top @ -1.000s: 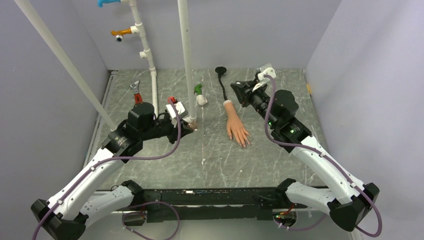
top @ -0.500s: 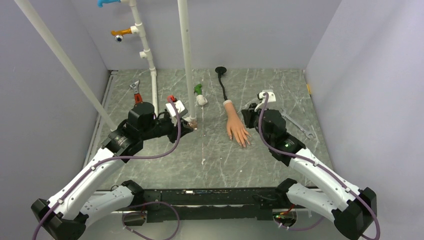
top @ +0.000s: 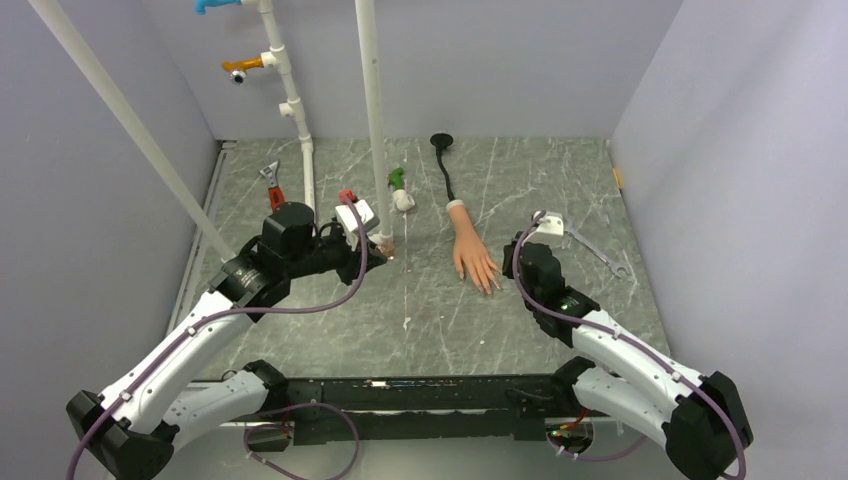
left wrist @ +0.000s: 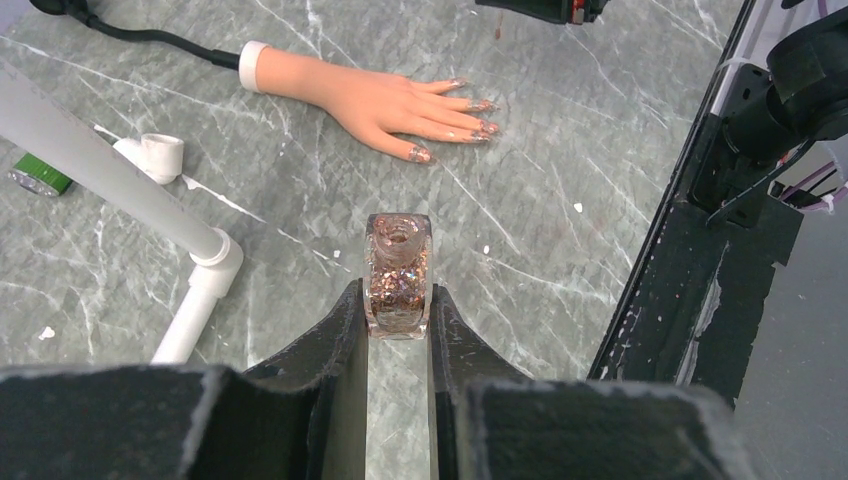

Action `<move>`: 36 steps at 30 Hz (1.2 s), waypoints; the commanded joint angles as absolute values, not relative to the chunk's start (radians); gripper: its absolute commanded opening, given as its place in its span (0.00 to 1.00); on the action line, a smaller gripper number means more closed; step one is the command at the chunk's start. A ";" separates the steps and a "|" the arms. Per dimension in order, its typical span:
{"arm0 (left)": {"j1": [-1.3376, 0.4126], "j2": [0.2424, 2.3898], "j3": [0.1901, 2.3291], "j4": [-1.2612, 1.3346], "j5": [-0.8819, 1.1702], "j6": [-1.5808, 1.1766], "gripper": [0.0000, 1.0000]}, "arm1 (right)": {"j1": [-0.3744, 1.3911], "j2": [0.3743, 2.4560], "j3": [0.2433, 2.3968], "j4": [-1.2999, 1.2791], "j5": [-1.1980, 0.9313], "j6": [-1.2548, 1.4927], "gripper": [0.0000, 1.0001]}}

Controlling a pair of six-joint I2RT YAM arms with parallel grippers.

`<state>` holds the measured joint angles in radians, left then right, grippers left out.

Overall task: Paint the nails
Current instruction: Paint the nail polish on the nail.

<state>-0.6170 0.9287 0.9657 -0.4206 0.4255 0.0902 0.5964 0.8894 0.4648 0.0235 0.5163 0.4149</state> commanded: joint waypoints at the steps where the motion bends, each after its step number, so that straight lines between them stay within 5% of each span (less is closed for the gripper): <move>1: -0.621 0.928 1.018 -0.402 0.416 0.096 0.00 | 0.566 0.923 0.447 0.133 0.566 0.474 0.00; 36: -0.628 0.965 1.020 -0.413 0.419 0.107 0.00 | 0.461 1.240 0.414 0.288 0.489 0.592 0.00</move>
